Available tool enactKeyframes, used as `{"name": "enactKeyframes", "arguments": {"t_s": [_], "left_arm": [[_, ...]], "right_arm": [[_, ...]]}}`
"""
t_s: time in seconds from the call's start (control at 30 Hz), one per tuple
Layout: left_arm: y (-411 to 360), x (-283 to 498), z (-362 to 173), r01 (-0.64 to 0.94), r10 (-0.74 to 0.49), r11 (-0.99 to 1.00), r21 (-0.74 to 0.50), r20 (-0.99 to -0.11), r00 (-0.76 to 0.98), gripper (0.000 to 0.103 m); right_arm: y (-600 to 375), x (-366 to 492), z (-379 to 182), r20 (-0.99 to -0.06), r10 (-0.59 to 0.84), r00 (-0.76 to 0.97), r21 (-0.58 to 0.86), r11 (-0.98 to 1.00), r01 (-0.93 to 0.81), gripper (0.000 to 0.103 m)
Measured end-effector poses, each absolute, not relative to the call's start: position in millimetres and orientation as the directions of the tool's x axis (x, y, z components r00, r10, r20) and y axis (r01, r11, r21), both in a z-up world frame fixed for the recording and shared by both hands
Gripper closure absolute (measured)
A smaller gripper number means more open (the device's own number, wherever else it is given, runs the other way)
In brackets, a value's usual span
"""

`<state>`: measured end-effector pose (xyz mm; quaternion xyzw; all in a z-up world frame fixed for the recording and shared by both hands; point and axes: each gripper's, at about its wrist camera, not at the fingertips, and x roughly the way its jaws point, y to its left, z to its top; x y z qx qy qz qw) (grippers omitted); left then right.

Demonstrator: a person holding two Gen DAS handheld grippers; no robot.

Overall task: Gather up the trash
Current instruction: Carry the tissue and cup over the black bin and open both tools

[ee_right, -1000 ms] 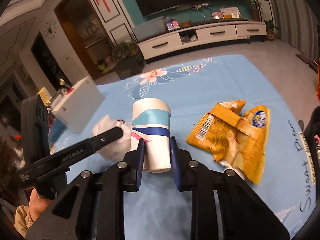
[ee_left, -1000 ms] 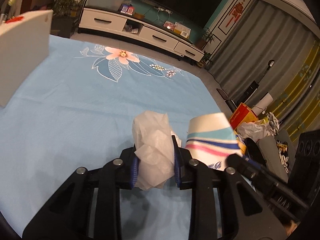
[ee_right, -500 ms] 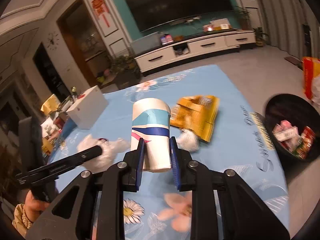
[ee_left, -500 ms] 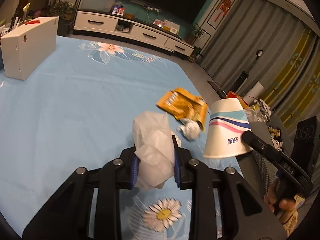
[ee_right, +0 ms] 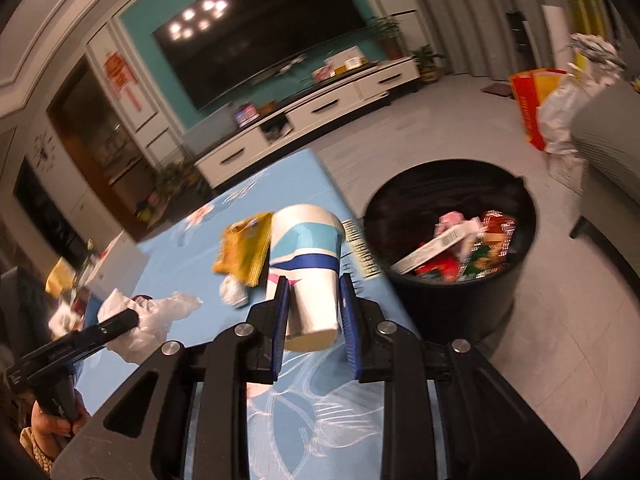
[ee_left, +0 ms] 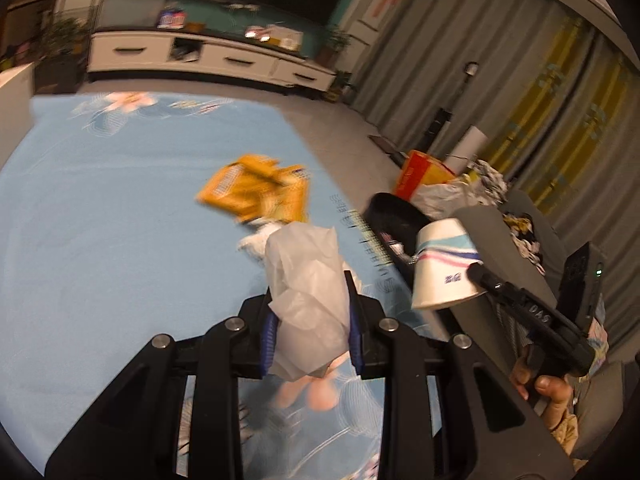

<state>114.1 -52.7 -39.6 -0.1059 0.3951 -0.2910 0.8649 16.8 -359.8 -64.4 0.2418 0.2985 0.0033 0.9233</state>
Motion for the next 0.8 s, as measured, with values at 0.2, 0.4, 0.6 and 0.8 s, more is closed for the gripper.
{"name": "enactKeyframes", "arguments": {"t_s": [0.2,0.4,0.6,0.8], "left_arm": [[-113,134,-28,0.514,-0.65,0.753,-0.411,-0.589,0.48,0.074],[-173,152,-28,0.574,-0.674,0.718,-0.393,-0.599,0.433,0.074],[-237,182,-44,0.609,-0.7,0.675,-0.416,-0.622,0.352,0.072],[-288,198,-65,0.629,-0.69,0.662,-0.408,-0.659,0.299,0.071]], "right_arm": [[-396,14,-72,-0.522,0.099,0.847,0.468,0.864,0.188,0.079],[-428,19,-81,-0.5,0.053,0.865,0.498,0.834,0.236,0.079],[-460,30,-87,-0.493,-0.022,0.87,0.495,0.815,0.301,0.079],[-485,46,-103,-0.511,-0.05,0.858,0.5,0.795,0.344,0.077]]}}
